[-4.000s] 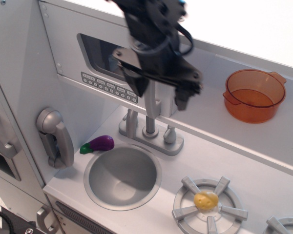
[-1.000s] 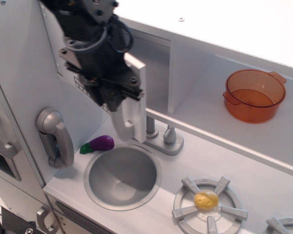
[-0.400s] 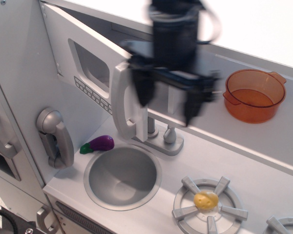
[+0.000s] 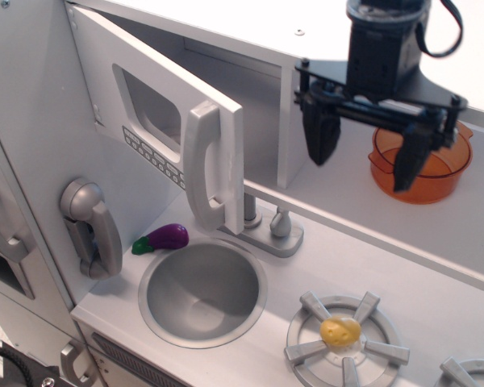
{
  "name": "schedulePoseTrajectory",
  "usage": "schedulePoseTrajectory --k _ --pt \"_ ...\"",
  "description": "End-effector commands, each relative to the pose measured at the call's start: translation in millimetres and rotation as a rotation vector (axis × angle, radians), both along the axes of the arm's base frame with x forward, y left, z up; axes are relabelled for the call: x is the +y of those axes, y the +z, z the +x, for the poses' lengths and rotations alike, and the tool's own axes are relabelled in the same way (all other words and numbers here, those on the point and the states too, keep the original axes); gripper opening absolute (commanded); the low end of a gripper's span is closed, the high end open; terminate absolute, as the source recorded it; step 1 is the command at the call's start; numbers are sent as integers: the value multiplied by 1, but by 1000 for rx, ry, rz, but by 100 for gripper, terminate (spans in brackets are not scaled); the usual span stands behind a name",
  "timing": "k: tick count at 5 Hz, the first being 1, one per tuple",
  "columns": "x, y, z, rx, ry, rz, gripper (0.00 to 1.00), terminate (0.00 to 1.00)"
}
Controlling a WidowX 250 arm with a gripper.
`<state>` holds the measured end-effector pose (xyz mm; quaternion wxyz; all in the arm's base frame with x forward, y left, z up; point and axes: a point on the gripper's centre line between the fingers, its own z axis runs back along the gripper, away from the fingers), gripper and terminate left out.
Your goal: Open microwave
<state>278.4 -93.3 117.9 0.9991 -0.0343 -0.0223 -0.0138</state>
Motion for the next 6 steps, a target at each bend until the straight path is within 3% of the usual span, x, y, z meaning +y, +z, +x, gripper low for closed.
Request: schedulePoseTrajectory --k 1,2,4,5,6 --pt "60 14 22 -162 58 51 100 0" --pt "83 6 17 -190 82 74 100 0" --pt "125 -15 -21 -176 59 139 100 0" --pt "147 -14 -49 -156 5 140 100 0" --pt "167 -6 -60 -173 -28 142 100 0"
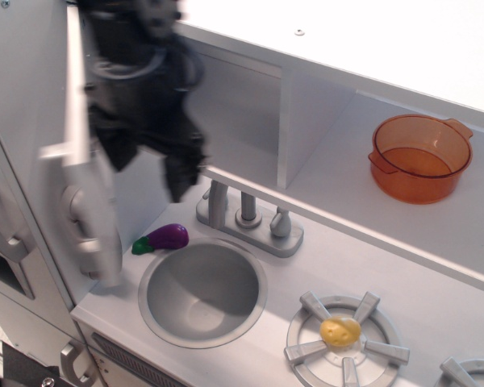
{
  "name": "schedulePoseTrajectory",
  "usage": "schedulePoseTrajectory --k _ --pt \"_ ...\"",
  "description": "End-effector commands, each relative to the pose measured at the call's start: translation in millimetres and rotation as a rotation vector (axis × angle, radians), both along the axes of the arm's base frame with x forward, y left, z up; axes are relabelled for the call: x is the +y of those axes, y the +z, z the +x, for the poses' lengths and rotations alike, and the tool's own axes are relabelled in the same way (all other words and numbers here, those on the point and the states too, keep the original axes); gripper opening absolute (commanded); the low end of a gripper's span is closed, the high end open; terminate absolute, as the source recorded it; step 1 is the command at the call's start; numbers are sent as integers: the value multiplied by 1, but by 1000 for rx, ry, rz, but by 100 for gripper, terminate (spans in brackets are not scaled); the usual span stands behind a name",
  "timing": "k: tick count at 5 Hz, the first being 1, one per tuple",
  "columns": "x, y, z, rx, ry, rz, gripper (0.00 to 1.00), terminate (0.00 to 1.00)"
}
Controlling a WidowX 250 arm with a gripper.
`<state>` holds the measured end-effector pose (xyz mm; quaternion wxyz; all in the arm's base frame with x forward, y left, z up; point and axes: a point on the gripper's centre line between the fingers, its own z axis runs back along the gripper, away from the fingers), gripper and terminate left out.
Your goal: Open microwave
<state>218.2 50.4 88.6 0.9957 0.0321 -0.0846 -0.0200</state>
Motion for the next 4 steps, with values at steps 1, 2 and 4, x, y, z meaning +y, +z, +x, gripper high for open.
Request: schedulePoseTrajectory --k 1,2,4 --pt "25 45 2 -21 -32 -30 100 0" --pt "15 65 9 -16 -40 -86 100 0" --pt "19 89 23 -9 -16 -123 100 100"
